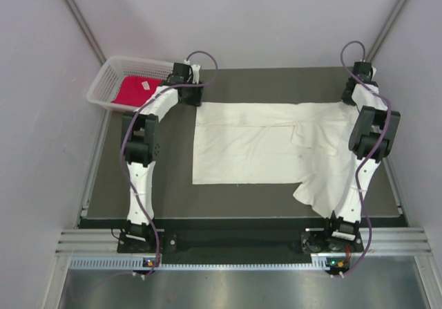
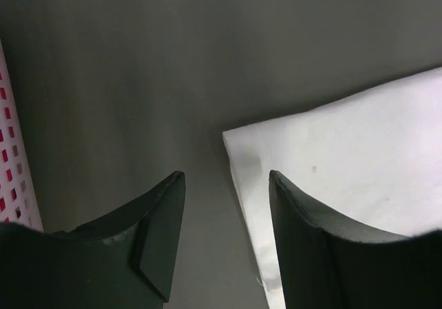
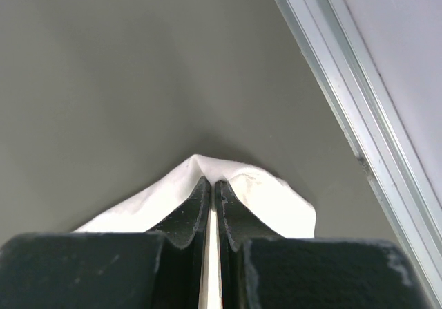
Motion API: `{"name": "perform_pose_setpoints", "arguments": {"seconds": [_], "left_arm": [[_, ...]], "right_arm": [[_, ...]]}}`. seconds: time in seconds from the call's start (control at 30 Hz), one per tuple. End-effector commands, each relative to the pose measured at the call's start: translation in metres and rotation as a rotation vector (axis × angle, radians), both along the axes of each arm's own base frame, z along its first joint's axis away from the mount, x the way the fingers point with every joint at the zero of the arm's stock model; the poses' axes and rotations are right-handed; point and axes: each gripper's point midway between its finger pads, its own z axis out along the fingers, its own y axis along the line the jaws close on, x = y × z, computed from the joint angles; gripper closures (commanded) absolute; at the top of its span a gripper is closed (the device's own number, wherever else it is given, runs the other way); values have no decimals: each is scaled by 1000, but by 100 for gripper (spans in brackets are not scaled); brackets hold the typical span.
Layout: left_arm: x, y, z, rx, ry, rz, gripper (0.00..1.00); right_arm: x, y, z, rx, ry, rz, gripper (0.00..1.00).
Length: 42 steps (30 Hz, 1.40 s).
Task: Fold and stack the t-shirts
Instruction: Fold the tshirt
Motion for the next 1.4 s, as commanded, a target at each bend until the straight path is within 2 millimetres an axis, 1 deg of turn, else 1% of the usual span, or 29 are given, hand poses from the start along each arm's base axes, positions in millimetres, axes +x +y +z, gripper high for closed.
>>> {"name": "perform_pose_setpoints", "arguments": {"seconds": [0.0,0.07,0.13,0.23,0.37,0.43,0.57,0.7,0.77,0.83,0.87,0.93,0.97,1.0,1.03,1.07,1.13,1.17,1.2,1.23,1.3,1.37], "left_arm": [[20,-3,16,-2,-78,-63,43],[22,-9,17,-47,-91,-86,43],[26,-12,19,-67,-113,-88,42],[27,-13,8,-78,-98,-75,41],[30,-22,2,-135,-87,-69,42],[30,-21,-3,-135,-75,-56,44],[30,-19,-14,-129,-56,-33,44],[31,-19,-19,-131,-47,-26,45],[31,-20,-25,-133,-36,-24,50],[30,-19,-27,-130,-29,-19,60],[30,-18,-27,-134,-27,-15,72],[30,-18,-28,-134,-24,-14,83],[31,-16,-28,-126,-28,-5,97],[32,-14,-29,-118,-28,2,100],[32,-12,-29,-105,-32,12,100],[35,-4,-29,-77,-42,42,100],[38,5,-25,-44,-60,78,100],[42,9,-20,-34,-81,99,100],[45,18,-19,-3,-97,134,100],[46,20,-13,-4,-111,142,100],[53,36,-7,39,-147,204,100],[58,44,0,59,-173,234,100]], "right_arm": [[8,-3,38,-35,-79,20,100],[7,-6,36,-24,-80,12,100],[9,-5,36,-19,-85,17,100],[10,-6,37,-18,-88,20,100],[11,-4,37,-13,-91,27,100],[10,-5,35,-13,-86,27,100],[8,-8,31,-9,-78,26,100],[8,-9,29,-3,-78,21,100],[7,-10,29,-2,-76,20,100],[8,-10,28,-2,-76,20,100],[7,-10,27,-1,-74,19,100],[7,-10,25,1,-71,20,100],[7,-10,24,2,-70,20,100],[7,-10,24,0,-71,19,100],[9,-10,24,0,-73,21,100],[9,-10,24,0,-73,21,100],[11,-11,27,-4,-83,24,100],[12,-11,27,-3,-85,24,100],[13,-10,27,-1,-91,25,100],[14,-10,28,2,-94,24,100],[17,-8,30,9,-103,26,100],[21,-4,30,15,-112,32,100]]}}
